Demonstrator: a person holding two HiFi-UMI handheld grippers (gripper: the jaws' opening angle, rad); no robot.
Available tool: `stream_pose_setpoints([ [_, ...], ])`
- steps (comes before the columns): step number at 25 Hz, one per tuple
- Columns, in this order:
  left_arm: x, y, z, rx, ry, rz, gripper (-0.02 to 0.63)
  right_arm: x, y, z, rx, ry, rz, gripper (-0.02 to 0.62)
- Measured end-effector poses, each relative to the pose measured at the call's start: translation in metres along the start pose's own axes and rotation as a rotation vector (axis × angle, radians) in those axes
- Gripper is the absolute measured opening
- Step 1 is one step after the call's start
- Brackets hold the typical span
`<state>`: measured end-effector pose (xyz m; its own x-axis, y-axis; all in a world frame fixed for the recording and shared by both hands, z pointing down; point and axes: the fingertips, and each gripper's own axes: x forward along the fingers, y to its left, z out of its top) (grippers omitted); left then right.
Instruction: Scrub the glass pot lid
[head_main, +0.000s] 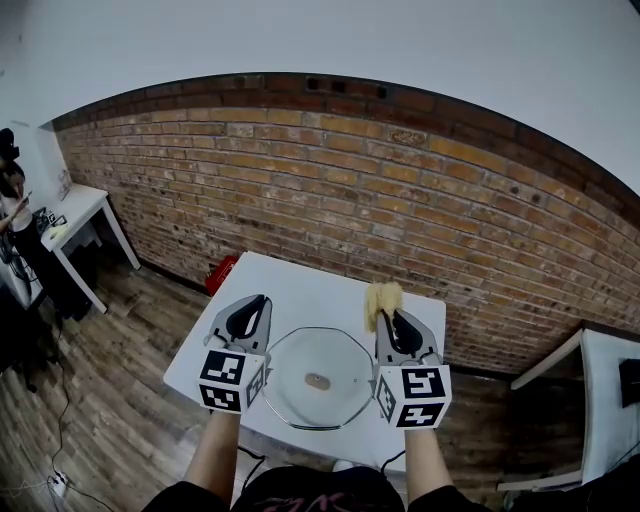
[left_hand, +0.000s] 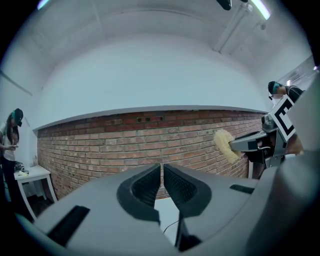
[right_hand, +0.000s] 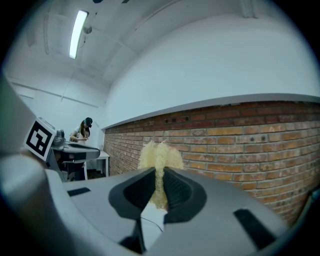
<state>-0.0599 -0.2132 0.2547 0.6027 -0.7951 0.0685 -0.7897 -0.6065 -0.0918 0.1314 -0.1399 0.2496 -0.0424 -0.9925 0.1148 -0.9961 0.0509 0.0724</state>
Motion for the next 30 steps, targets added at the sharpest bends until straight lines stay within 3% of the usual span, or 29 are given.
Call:
stream_pose_setpoints([
  [30, 0.007, -0.001, -0.011, -0.016, 0.022, 0.010, 0.028, 0.011, -0.003, -0.016, 0.001, 0.015, 0.014, 0.054],
])
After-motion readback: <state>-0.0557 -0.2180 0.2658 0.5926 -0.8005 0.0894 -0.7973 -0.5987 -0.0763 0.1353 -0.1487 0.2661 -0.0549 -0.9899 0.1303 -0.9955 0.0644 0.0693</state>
